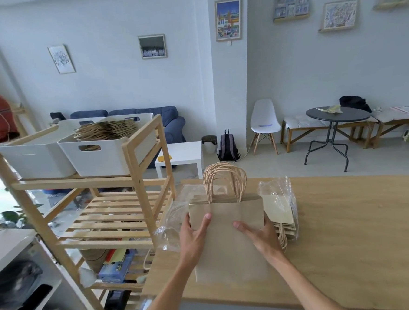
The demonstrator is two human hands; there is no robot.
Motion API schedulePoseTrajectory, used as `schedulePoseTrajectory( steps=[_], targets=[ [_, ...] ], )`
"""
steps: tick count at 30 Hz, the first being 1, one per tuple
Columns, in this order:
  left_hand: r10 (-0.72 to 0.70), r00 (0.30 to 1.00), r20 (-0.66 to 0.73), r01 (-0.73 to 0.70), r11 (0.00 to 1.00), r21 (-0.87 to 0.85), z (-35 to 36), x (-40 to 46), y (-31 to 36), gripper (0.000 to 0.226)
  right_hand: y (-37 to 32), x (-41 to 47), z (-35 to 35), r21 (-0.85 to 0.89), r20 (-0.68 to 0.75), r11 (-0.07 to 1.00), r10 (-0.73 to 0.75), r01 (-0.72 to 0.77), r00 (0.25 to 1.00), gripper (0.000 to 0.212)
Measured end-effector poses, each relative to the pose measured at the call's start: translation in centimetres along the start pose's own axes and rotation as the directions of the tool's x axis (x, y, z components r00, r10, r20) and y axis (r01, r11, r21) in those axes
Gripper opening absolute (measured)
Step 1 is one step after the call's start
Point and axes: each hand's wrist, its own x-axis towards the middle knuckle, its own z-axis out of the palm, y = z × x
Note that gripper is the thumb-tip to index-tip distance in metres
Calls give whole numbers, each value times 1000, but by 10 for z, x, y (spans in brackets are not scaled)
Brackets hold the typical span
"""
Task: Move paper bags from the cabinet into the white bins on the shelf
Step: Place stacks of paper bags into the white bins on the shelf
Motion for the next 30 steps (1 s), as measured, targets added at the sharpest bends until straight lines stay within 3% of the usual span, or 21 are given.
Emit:
schedulePoseTrajectory(
  steps=[3,5,9,14,17,26,30],
  targets=[
    [74,997,2,-74,997,1,-8,10,31,43,-24,11,12,67,44,998,-19,16,999,62],
    [130,991,9,-130,992,2,-14,20,50,29,-41,19,23,115,86,993,-42,32,995,57],
    [197,980,-26,-198,979,-46,-34,45,86,36,-83,37,39,168,197,986,-46,12,979,71],
    [267,963,-32,-269,960,-79,-60,77,127,36,-132,64,50,213,458,974,-25,-82,889,43],
    [317,947,-56,-319,947,-47,-80,94,151,55,-157,83,69,231,543,969,-52,-90,838,53],
    [407,889,-210,-438,889,-134,-156,146,206,87,-228,135,167,140,471,966,-256,215,844,41],
    [447,854,-265,-480,874,-71,-196,172,231,83,-261,154,215,153,483,941,-337,301,808,27]
  ],
)
